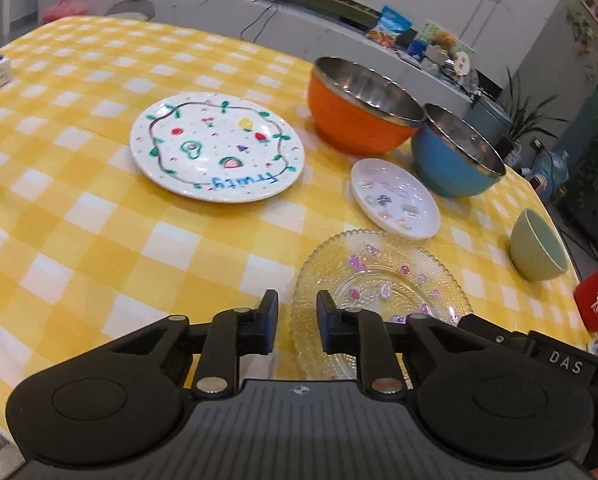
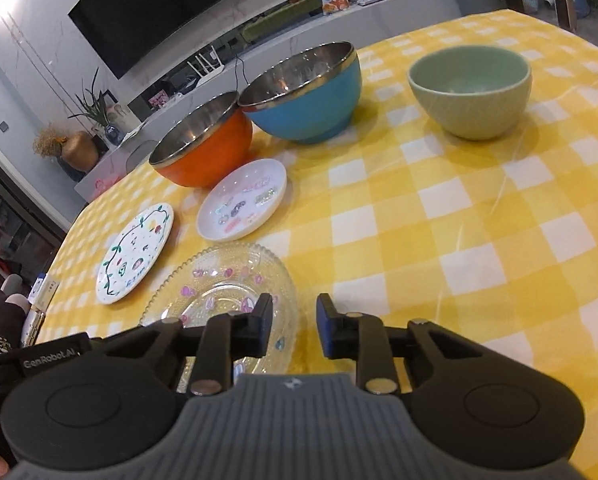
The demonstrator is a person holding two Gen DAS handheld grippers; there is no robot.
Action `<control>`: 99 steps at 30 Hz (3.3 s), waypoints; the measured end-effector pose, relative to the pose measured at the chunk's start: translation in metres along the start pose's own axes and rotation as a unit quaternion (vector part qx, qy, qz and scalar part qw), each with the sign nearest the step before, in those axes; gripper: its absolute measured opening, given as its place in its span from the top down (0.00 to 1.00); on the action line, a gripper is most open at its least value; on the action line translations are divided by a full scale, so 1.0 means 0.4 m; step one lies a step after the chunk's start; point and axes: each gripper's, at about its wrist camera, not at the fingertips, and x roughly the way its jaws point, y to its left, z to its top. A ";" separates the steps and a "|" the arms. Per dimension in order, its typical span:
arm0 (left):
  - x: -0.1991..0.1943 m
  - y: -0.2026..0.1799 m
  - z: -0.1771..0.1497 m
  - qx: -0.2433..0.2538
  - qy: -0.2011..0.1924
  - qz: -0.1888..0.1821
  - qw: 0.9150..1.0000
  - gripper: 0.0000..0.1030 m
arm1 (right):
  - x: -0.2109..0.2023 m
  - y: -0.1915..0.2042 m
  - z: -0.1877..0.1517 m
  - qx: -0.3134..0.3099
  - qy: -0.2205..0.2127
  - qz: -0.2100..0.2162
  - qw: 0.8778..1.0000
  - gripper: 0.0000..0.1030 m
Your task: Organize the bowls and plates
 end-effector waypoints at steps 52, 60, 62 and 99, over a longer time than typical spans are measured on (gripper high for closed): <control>-0.188 0.112 0.025 -0.001 -0.091 0.065 0.994 0.30 | 0.002 0.156 -0.083 -0.098 -0.006 0.055 0.994 0.56; -0.196 0.147 0.067 -0.050 -0.102 0.040 0.993 0.28 | -0.007 0.166 -0.072 -0.098 -0.032 0.043 0.994 0.46; -0.189 0.161 0.078 -0.072 -0.090 0.028 0.993 0.28 | -0.012 0.181 -0.066 -0.107 -0.042 0.043 0.992 0.41; -0.007 0.228 0.168 -0.029 -0.123 0.105 0.986 0.34 | 0.239 0.272 0.060 -0.074 -0.060 0.087 0.992 0.23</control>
